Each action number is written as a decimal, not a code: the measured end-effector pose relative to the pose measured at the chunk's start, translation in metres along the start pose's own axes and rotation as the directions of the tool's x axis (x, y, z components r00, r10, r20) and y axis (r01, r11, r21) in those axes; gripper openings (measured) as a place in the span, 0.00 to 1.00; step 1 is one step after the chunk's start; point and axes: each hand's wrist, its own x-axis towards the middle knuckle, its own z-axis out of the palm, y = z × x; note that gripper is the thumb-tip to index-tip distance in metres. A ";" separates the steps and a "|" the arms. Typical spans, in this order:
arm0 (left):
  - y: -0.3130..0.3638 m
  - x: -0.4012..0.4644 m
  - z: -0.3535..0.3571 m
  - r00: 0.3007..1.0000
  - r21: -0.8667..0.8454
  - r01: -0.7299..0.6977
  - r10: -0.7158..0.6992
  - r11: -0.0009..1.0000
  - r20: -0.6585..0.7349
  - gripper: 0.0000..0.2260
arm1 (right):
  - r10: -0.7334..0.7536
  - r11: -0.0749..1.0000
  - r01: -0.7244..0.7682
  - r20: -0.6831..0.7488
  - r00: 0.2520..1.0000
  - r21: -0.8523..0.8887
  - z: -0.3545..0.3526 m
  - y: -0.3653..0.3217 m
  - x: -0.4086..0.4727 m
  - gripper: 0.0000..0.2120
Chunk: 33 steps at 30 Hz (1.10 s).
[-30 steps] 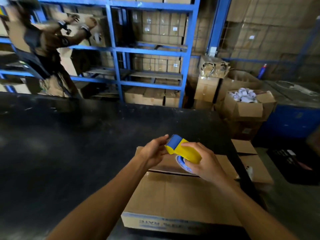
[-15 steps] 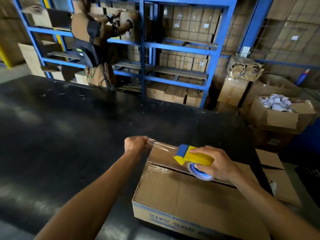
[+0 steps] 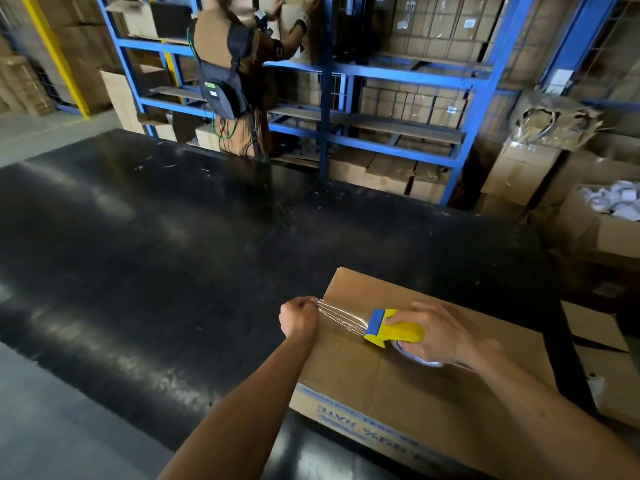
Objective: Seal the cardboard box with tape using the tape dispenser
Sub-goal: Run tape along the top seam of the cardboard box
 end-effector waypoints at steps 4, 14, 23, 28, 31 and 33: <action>-0.009 0.006 0.007 0.995 -0.036 0.091 -0.092 0.995 -0.026 0.09 | 0.004 0.999 -0.003 0.024 1.000 -0.037 -0.003 -0.003 -0.001 0.25; -0.012 0.020 0.005 0.972 0.005 0.233 -0.233 0.972 0.037 0.19 | 0.015 0.999 -0.016 0.025 1.000 0.038 0.001 0.001 0.001 0.25; -0.017 0.000 -0.010 0.961 0.510 -0.275 0.242 0.815 0.132 0.22 | -0.017 0.998 0.014 0.054 0.998 0.055 -0.004 0.001 0.009 0.22; -0.004 0.010 0.005 0.695 0.546 -0.719 0.426 0.430 0.579 0.24 | 0.016 0.997 -0.022 0.075 0.997 0.069 -0.003 0.002 0.010 0.25; 0.007 0.008 0.021 0.765 0.551 -0.631 0.321 0.546 0.558 0.26 | 0.034 0.998 -0.039 0.090 0.995 0.055 -0.004 0.002 0.012 0.25; 0.009 0.010 0.033 0.895 0.601 -0.398 0.149 0.693 0.421 0.28 | 0.039 0.998 -0.044 0.089 0.995 0.051 -0.004 0.003 0.014 0.24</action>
